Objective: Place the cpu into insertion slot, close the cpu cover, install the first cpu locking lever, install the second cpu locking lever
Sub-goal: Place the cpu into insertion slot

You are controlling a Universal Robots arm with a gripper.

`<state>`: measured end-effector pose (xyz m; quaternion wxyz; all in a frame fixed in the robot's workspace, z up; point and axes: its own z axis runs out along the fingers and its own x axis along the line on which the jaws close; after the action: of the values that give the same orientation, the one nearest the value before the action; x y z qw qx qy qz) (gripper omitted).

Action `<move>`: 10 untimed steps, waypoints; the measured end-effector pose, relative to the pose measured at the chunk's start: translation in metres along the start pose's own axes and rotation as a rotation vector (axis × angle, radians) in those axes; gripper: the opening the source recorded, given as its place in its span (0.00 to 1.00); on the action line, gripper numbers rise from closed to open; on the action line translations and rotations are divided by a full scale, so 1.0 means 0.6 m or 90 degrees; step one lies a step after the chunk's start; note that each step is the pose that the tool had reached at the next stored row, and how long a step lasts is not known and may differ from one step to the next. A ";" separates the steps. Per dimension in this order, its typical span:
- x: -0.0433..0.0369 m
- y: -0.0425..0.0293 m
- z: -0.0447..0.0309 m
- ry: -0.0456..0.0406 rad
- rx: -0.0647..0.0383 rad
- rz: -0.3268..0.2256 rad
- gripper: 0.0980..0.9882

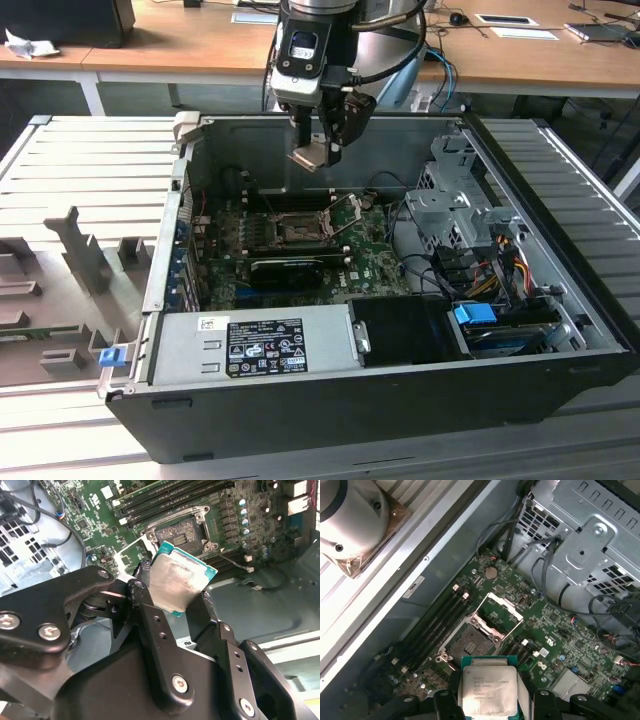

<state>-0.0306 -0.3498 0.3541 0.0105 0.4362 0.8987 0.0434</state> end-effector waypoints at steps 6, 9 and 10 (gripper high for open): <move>0.000 0.000 0.001 -0.0044 -0.001 0.050 0.48; 0.000 0.000 0.001 -0.0064 -0.001 0.073 0.48; 0.000 0.000 0.001 -0.0068 -0.001 0.078 0.48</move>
<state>-0.0306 -0.3498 0.3533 0.0132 0.4903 0.8704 0.0426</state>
